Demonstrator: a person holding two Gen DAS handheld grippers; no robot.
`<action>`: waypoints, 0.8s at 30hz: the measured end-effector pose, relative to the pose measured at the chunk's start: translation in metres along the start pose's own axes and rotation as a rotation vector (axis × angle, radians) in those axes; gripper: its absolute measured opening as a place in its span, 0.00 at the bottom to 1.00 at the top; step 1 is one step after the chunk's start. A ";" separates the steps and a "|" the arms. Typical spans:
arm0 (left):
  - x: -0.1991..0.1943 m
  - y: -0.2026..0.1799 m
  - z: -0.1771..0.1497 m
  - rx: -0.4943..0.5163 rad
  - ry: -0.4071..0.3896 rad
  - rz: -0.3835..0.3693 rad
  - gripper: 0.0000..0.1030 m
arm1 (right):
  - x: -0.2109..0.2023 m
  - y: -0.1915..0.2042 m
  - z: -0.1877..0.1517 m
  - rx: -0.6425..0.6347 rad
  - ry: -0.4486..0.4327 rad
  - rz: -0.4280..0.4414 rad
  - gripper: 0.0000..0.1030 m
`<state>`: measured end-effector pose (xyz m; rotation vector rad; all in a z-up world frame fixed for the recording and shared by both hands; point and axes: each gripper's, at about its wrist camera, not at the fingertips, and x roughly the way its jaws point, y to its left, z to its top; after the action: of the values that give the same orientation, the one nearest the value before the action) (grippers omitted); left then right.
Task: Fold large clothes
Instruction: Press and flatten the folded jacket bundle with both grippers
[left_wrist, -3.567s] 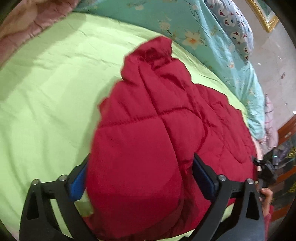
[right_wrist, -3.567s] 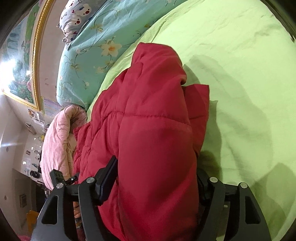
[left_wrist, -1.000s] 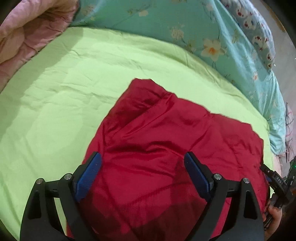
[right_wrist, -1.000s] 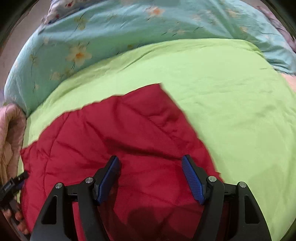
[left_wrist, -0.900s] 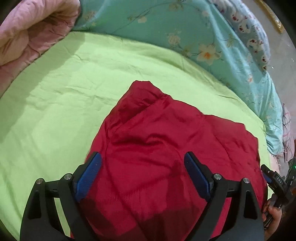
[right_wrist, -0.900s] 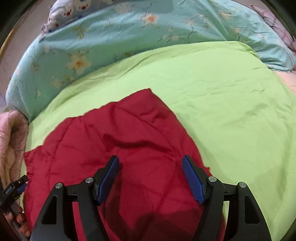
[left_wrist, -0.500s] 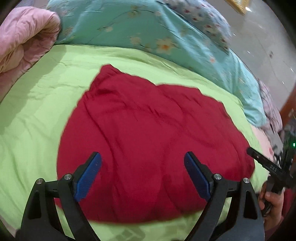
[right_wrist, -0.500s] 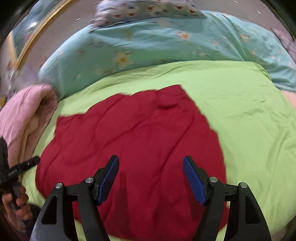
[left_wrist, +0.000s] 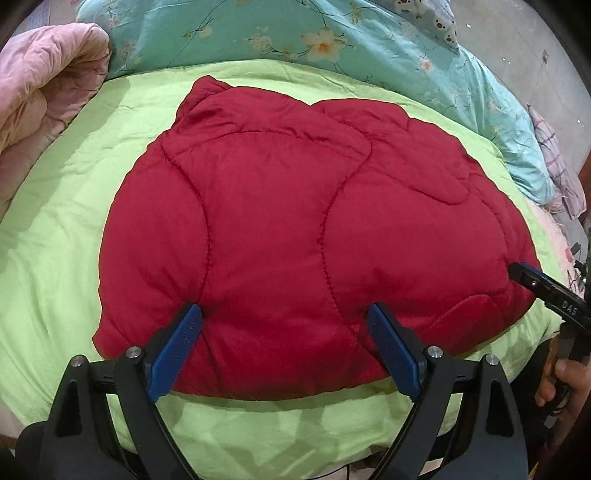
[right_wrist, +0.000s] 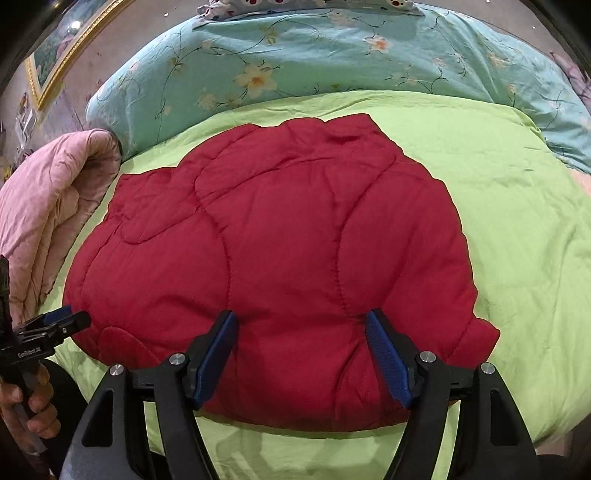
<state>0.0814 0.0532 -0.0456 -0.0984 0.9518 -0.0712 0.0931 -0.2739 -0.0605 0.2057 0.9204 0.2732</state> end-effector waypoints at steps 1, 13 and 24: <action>0.001 0.000 -0.002 0.001 -0.002 0.003 0.90 | -0.001 -0.002 -0.001 0.002 -0.002 -0.001 0.71; -0.003 0.002 -0.009 -0.012 0.014 0.015 0.91 | -0.021 -0.016 -0.010 0.050 -0.004 -0.019 0.70; 0.002 0.004 -0.005 -0.020 0.022 0.005 0.93 | -0.034 -0.002 0.003 0.019 -0.057 0.014 0.71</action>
<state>0.0781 0.0570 -0.0507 -0.1144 0.9752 -0.0585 0.0758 -0.2867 -0.0335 0.2362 0.8660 0.2702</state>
